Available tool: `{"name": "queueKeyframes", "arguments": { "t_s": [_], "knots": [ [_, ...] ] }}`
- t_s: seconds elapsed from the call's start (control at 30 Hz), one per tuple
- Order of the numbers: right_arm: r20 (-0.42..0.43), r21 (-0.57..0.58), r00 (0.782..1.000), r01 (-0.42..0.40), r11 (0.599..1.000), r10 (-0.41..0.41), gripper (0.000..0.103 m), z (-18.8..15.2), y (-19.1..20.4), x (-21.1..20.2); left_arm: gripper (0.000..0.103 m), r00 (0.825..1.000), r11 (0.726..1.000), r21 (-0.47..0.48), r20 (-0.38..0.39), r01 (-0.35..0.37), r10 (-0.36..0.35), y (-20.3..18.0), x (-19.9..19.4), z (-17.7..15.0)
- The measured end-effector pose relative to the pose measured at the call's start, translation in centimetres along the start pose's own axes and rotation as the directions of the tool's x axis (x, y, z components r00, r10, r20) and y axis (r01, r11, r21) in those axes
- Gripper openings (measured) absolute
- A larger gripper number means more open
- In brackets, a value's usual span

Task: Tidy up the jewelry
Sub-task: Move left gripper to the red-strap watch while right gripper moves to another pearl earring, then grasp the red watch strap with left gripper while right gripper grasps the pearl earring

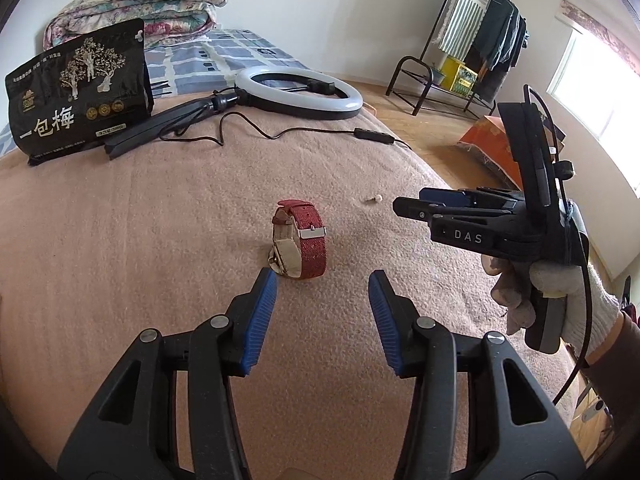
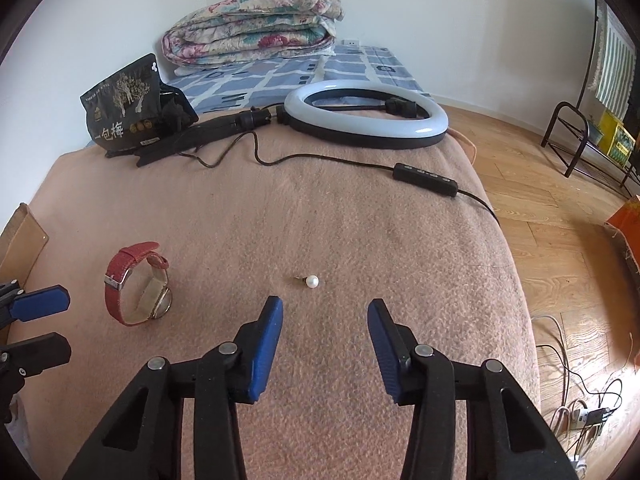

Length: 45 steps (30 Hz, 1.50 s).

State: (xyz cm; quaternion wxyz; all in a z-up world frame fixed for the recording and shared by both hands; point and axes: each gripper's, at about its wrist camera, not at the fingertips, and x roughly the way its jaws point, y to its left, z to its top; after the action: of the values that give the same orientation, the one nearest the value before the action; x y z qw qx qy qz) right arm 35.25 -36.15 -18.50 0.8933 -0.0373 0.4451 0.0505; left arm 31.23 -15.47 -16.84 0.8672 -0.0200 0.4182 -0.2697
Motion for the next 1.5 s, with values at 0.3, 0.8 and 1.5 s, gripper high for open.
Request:
{"name": "queueKeyframes", "arguments": {
  "t_s": [0.3, 0.8, 1.5],
  "knots": [
    [-0.014, -0.004, 1.0, -0.024, 1.0, 0.024, 0.039, 0.7, 0.2, 2.8, 0.049, 1.0, 1.0, -0.028, -0.022, -0.009, 0.008, 0.2, 2.9, 0.1],
    [-0.006, -0.03, 1.0, -0.006, 1.0, 0.006, 0.017, 1.5, 1.1, 4.1, 0.049, 0.999, 0.996, -0.077, -0.002, -0.043, 0.043, 0.9, 4.3, 0.9],
    [0.021, 0.007, 0.999, -0.038, 0.999, 0.038, 0.008, 1.7, 0.5, 2.4, 0.013, 0.998, 0.998, -0.054, 0.048, -0.039, 0.042, 1.4, 2.7, 1.4]
  ]
}}
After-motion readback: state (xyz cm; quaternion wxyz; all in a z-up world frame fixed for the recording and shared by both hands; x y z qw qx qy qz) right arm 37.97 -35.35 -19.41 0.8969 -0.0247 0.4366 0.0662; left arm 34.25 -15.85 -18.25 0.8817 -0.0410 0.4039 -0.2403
